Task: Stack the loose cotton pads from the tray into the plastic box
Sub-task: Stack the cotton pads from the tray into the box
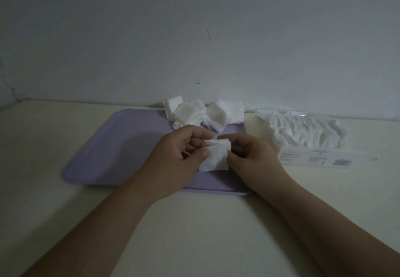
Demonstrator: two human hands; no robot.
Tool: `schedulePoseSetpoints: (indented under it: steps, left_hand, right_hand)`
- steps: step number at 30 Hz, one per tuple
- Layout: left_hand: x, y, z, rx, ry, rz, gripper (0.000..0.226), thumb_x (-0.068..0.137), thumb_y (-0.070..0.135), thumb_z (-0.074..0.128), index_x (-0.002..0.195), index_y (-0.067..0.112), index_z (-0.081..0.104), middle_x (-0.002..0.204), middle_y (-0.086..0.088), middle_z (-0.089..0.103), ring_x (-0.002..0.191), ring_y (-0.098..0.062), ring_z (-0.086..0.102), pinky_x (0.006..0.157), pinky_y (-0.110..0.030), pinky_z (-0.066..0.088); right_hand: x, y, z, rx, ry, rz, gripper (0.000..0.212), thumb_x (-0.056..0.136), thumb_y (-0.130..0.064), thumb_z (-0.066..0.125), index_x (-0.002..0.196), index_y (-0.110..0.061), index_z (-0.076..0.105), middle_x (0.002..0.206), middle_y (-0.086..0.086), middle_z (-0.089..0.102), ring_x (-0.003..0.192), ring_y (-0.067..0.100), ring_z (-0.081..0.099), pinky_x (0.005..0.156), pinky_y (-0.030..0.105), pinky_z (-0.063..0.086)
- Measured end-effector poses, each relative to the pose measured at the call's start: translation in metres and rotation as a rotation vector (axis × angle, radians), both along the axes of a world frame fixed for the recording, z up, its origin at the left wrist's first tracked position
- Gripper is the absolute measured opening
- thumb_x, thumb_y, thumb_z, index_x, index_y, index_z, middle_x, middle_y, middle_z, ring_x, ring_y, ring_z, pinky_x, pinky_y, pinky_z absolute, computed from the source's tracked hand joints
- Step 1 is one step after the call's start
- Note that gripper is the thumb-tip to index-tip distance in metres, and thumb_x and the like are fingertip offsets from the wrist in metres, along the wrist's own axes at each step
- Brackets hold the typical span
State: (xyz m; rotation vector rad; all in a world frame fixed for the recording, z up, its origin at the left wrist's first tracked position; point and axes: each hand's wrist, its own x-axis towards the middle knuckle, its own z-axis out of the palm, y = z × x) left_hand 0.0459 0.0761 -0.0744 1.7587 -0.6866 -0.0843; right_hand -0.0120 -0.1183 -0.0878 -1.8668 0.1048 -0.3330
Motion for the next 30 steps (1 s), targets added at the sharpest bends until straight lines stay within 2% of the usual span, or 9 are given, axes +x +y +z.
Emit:
schedulePoseSetpoints:
  steps: [4,11,13,15,18,22,26,28,30]
  left_hand:
    - [0.002,-0.001,-0.001,0.003,0.015,0.047,0.028,0.09,0.004,0.074,0.106,0.027,0.073,0.091,0.001,0.073,0.083,-0.014,0.069,0.076,-0.024,0.057]
    - [0.004,-0.001,-0.004,-0.026,0.025,0.051,0.026,0.089,0.006,0.076,0.104,0.026,0.072,0.09,0.0,0.076,0.084,-0.02,0.073,0.076,-0.028,0.059]
    - [0.005,-0.002,-0.005,-0.03,0.011,0.058,0.026,0.089,0.005,0.076,0.103,0.026,0.072,0.088,0.001,0.075,0.083,-0.023,0.073,0.076,-0.029,0.059]
    - [0.005,-0.003,-0.007,-0.018,-0.016,0.079,0.027,0.089,0.004,0.075,0.102,0.028,0.072,0.087,0.003,0.075,0.081,-0.02,0.072,0.076,-0.03,0.06]
    - [0.006,-0.003,-0.008,0.018,-0.062,0.13,0.028,0.087,0.008,0.077,0.1,0.032,0.073,0.085,0.008,0.072,0.078,-0.012,0.069,0.077,-0.027,0.06]
    - [0.008,-0.002,-0.009,0.037,-0.124,0.182,0.032,0.086,0.012,0.079,0.1,0.039,0.071,0.082,0.011,0.068,0.069,-0.005,0.061,0.072,-0.018,0.054]
    - [0.008,-0.002,-0.013,0.099,-0.084,0.187,0.042,0.081,0.024,0.085,0.113,0.041,0.065,0.075,0.008,0.056,0.057,-0.004,0.048,0.059,-0.022,0.047]
    - [0.009,-0.002,-0.014,0.14,-0.109,0.152,0.029,0.082,0.025,0.085,0.104,0.035,0.07,0.065,0.007,0.05,0.052,-0.004,0.042,0.054,-0.021,0.041]
    - [0.01,-0.002,-0.012,0.148,-0.133,0.118,0.014,0.085,0.025,0.082,0.093,0.031,0.074,0.06,0.001,0.046,0.052,-0.007,0.039,0.053,-0.022,0.036]
  right_hand:
    - [-0.001,0.0,0.002,0.04,0.017,0.06,0.022,0.097,-0.006,0.066,0.116,-0.013,0.074,0.101,-0.002,0.082,0.098,0.012,0.077,0.089,0.029,0.061]
    - [-0.005,0.001,0.008,0.146,0.049,0.148,0.03,0.096,0.008,0.058,0.115,-0.007,0.075,0.108,0.014,0.079,0.11,0.032,0.073,0.106,0.047,0.054]
    - [-0.006,-0.001,0.011,0.207,0.056,0.186,0.027,0.094,0.005,0.061,0.114,-0.007,0.076,0.11,0.016,0.078,0.113,0.035,0.071,0.106,0.045,0.053]
    - [-0.008,0.0,0.012,0.206,0.042,0.219,0.021,0.093,-0.004,0.07,0.113,-0.009,0.077,0.106,0.012,0.08,0.108,0.028,0.074,0.099,0.037,0.058]
    - [-0.004,0.001,0.005,0.033,-0.023,0.144,0.018,0.088,-0.009,0.079,0.106,-0.014,0.078,0.095,0.003,0.081,0.09,0.013,0.076,0.085,0.026,0.059]
    - [-0.001,0.0,0.0,-0.039,-0.092,0.092,0.015,0.091,-0.003,0.074,0.103,-0.012,0.076,0.094,0.002,0.081,0.086,0.007,0.075,0.08,0.02,0.056]
    - [-0.002,0.003,0.0,-0.117,-0.165,0.07,0.02,0.093,0.004,0.065,0.101,-0.012,0.073,0.085,-0.012,0.078,0.08,0.001,0.072,0.075,0.012,0.051]
    - [-0.003,0.004,0.0,-0.155,-0.166,0.04,0.023,0.092,0.007,0.061,0.101,-0.012,0.07,0.082,-0.014,0.077,0.079,0.0,0.072,0.077,0.013,0.051]
    - [-0.004,0.007,0.0,-0.244,-0.147,-0.001,0.033,0.089,0.004,0.06,0.108,-0.022,0.068,0.094,-0.02,0.076,0.09,-0.002,0.069,0.093,0.022,0.051]
